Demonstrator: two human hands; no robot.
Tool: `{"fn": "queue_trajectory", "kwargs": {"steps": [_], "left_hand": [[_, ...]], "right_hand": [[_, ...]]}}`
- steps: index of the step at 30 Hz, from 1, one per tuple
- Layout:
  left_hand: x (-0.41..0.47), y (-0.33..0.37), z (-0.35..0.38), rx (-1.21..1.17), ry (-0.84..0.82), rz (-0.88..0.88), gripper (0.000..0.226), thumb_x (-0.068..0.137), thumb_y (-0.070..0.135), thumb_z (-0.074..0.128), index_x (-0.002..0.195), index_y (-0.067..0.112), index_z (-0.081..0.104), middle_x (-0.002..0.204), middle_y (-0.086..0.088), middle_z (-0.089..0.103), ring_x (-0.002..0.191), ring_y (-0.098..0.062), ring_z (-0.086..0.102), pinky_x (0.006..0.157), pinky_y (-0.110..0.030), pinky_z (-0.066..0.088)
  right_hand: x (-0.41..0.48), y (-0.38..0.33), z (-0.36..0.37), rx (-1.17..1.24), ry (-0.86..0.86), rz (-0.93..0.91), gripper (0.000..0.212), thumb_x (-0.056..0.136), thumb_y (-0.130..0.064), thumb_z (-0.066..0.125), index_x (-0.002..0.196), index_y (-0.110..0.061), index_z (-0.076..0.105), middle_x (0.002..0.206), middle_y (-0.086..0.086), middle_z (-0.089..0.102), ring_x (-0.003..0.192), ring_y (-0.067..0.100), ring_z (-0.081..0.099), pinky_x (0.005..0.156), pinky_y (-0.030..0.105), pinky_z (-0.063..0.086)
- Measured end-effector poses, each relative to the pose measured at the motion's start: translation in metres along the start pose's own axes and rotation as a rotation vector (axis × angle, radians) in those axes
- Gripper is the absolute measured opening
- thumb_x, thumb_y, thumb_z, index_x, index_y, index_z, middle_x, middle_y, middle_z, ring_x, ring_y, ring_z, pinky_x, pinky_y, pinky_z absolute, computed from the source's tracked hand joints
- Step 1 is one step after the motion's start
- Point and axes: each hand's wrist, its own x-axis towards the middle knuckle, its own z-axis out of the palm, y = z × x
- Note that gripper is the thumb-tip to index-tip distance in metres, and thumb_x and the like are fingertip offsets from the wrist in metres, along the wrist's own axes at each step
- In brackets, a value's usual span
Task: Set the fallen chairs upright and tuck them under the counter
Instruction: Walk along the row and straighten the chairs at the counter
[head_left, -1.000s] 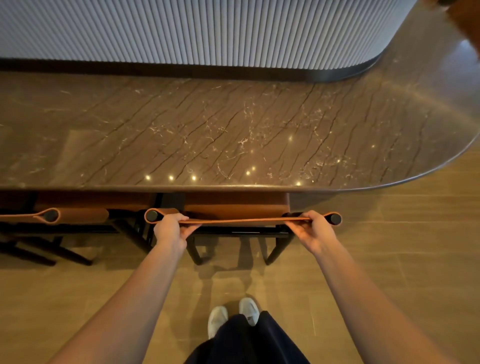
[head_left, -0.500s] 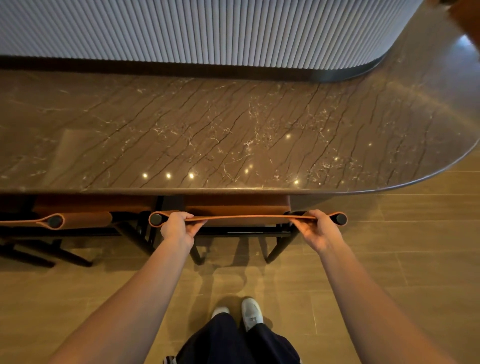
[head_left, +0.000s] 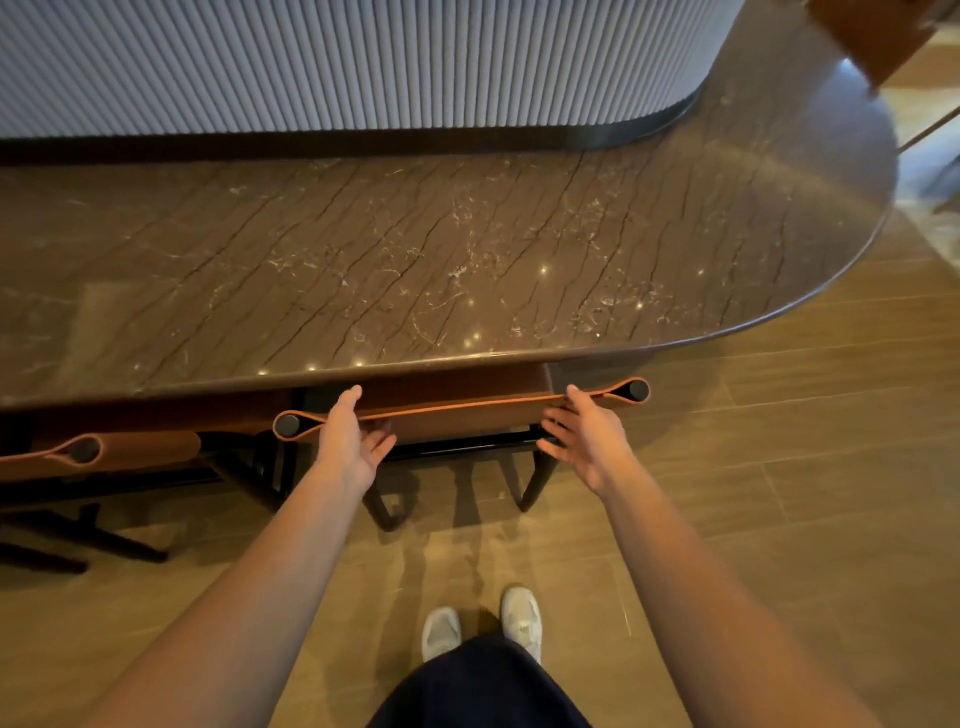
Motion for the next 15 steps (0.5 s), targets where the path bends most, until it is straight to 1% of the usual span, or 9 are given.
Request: {"fn": "queue_trajectory", "kwargs": {"steps": [2,4,6,9,12,13,15], "left_hand": [[-0.009,-0.007,0.014,0.112,0.012,0.011,0.034,0.091,0.027,0.061,0.121,0.021,0.049,0.119,-0.006,0.058,0.115,-0.023,0.055,0.104,-0.04,0.038],[-0.023,-0.018,0.031,0.197,0.027,0.018,0.04,0.089,0.026,0.062,0.127,0.02,0.049,0.125,-0.007,0.057,0.116,-0.021,0.053,0.101,-0.036,0.037],[-0.041,-0.032,0.052,0.223,0.015,0.031,0.048,0.089,0.025,0.062,0.134,0.021,0.045,0.134,-0.009,0.051,0.123,-0.022,0.047,0.103,-0.036,0.035],[-0.07,-0.056,0.084,0.239,-0.059,0.071,0.059,0.091,0.021,0.061,0.144,0.018,0.035,0.147,-0.01,0.037,0.136,-0.024,0.035,0.11,-0.038,0.031],[-0.1,-0.085,0.116,0.284,-0.198,0.116,0.055,0.094,0.021,0.058,0.144,0.015,0.037,0.15,-0.009,0.035,0.139,-0.022,0.032,0.114,-0.038,0.03],[-0.109,-0.096,0.127,0.296,-0.242,0.121,0.053,0.095,0.022,0.056,0.143,0.014,0.038,0.15,-0.01,0.035,0.139,-0.022,0.032,0.114,-0.038,0.029],[-0.128,-0.119,0.148,0.313,-0.28,0.115,0.052,0.095,0.025,0.055,0.144,0.013,0.038,0.15,-0.011,0.037,0.139,-0.023,0.034,0.115,-0.037,0.027]], "right_hand": [[-0.012,-0.004,-0.005,-0.017,-0.054,-0.015,0.032,0.099,-0.034,0.049,0.121,-0.01,0.053,0.111,0.011,0.068,0.106,0.023,0.062,0.078,0.04,0.051],[-0.023,-0.009,-0.015,-0.015,-0.081,-0.04,0.027,0.099,-0.033,0.047,0.114,-0.012,0.057,0.11,0.01,0.071,0.102,0.02,0.066,0.076,0.038,0.052],[-0.035,-0.015,-0.029,0.016,-0.067,-0.098,0.023,0.099,-0.029,0.048,0.111,-0.014,0.061,0.105,0.008,0.074,0.098,0.018,0.069,0.074,0.035,0.053],[-0.05,-0.026,-0.059,0.084,-0.036,-0.214,0.019,0.099,-0.024,0.047,0.105,-0.017,0.064,0.102,0.009,0.074,0.095,0.017,0.071,0.076,0.033,0.053],[-0.064,-0.044,-0.106,0.139,-0.049,-0.273,0.021,0.1,-0.022,0.044,0.113,-0.016,0.059,0.104,0.01,0.073,0.098,0.019,0.07,0.078,0.035,0.052],[-0.069,-0.052,-0.124,0.157,-0.052,-0.279,0.023,0.1,-0.023,0.044,0.117,-0.017,0.057,0.105,0.011,0.073,0.099,0.02,0.07,0.076,0.036,0.052],[-0.079,-0.065,-0.162,0.184,-0.056,-0.274,0.025,0.099,-0.024,0.046,0.121,-0.018,0.056,0.107,0.013,0.071,0.099,0.024,0.069,0.073,0.038,0.053]]}}
